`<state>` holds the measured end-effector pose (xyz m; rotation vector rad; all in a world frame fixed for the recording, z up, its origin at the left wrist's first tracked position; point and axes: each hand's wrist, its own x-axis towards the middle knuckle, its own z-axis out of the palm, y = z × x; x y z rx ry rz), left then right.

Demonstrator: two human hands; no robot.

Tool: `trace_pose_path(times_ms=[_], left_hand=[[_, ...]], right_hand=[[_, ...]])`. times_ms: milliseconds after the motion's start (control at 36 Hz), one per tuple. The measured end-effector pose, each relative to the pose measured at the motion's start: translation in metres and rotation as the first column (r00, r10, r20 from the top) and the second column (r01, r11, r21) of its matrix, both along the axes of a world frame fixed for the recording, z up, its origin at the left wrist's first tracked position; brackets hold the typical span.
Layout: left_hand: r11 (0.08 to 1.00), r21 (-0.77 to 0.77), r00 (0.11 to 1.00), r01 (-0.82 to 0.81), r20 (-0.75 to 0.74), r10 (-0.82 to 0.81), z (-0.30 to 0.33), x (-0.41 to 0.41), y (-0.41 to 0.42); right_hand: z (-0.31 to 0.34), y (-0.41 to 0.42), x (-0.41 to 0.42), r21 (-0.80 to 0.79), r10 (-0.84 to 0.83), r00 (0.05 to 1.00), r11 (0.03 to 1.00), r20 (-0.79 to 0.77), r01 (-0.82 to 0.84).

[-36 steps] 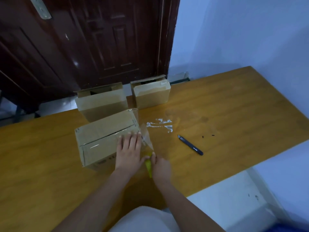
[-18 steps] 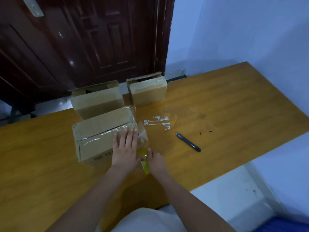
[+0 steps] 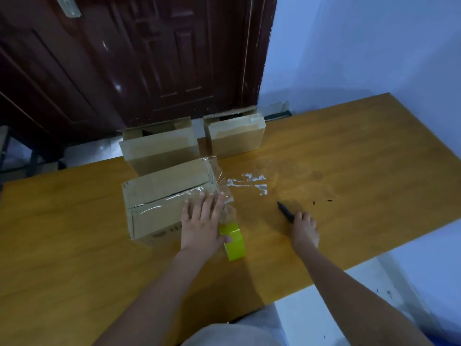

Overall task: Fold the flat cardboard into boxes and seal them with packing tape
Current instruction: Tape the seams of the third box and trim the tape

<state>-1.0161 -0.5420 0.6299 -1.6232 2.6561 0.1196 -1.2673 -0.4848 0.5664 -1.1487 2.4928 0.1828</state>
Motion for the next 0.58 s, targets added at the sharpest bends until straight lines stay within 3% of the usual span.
trace_pose_path(times_ms=[139,333,500,583], left_hand=[[1.0,0.013,1.0,-0.017,0.002,0.017,0.001,0.0,0.0],[0.999,0.043,0.996,-0.017,0.085,0.013,0.014,-0.004,0.003],[0.999,0.037,0.998,-0.012,0.054,0.01,0.016,-0.003,0.004],[0.999,0.038,0.999,-0.007,0.043,0.006,0.017,-0.003,0.004]], right_hand=[[0.0,0.012,0.011,-0.076,0.049,0.99,0.996,0.131,-0.039],[0.044,0.02,0.036,-0.444,0.255,0.907,0.892,0.335,-0.087],[0.076,0.026,0.062,-0.449,0.52,0.795,0.818,0.313,-0.359],[0.081,0.022,0.071,-0.453,0.555,0.761,0.803,0.334,-0.387]])
